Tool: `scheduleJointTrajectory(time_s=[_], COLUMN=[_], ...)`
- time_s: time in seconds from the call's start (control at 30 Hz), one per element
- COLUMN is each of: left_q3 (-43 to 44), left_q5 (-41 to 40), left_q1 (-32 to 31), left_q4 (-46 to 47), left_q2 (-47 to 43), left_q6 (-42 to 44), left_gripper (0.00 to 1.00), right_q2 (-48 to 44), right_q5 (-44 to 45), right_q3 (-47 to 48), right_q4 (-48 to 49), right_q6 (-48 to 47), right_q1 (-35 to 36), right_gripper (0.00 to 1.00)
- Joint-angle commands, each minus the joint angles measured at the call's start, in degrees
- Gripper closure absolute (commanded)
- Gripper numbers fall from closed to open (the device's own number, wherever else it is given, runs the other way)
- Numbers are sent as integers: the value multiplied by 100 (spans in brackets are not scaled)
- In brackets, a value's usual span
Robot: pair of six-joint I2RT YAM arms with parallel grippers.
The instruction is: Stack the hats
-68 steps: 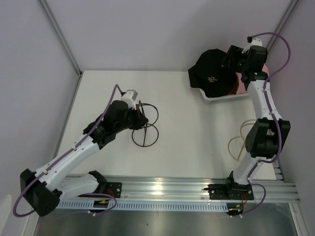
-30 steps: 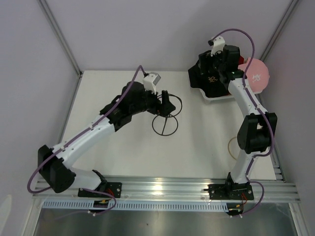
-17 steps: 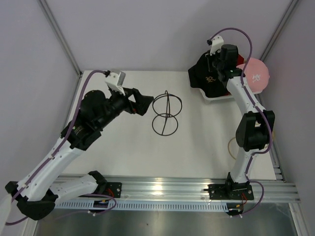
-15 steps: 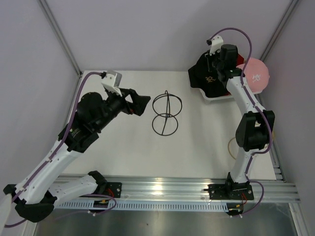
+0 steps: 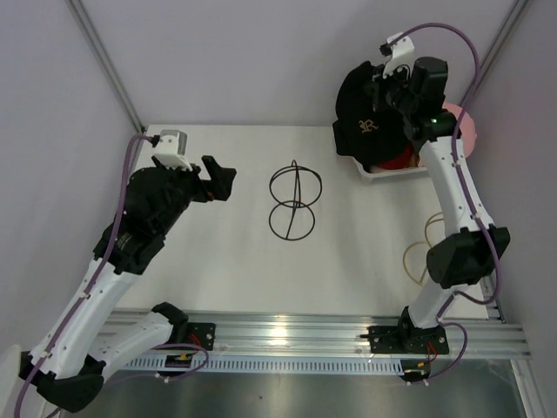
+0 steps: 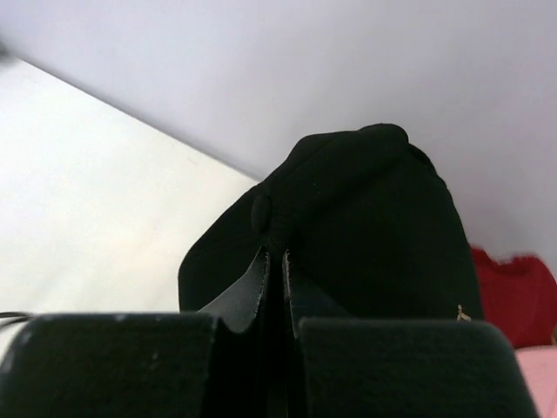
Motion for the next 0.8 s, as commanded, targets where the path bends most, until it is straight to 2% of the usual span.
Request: scheduleJointTrajectory(time_s=[0.0,0.1,0.27,0.33,0.43,0.57,0.77], left_q3=[-157,-341,-351,-324,-342,-377,-403], left_q5=[183,262,271,254,-35,-54,271], left_q1=[345,599,855,890,934,961,961], left_q4=[-126,-82,-301,-380,-433,-416,-381], left_q2=[-141,-299,-528,-598,-870,-950,-1003], left_q6=[-322,-305,-226,-129,99,196,241], left_gripper=[0,1,1,1,0,1,1], right_q2=[-1004,-1278,-1814,-1876,-1902,-1999,-1359], right_q5=[-1094,-1955,-2650,-2739,-2503,-2484,-2615], right_q3=[512,285,-480,-665,-770,-1332,-1387], right_q4=[117,239,835,916,295,467,152], right_q6=[636,1453,2235,2439,2484,2466,2396], right_q1=[155,225,805,937,1279,1412,1632], right_gripper=[100,100,100,100,100,99,99])
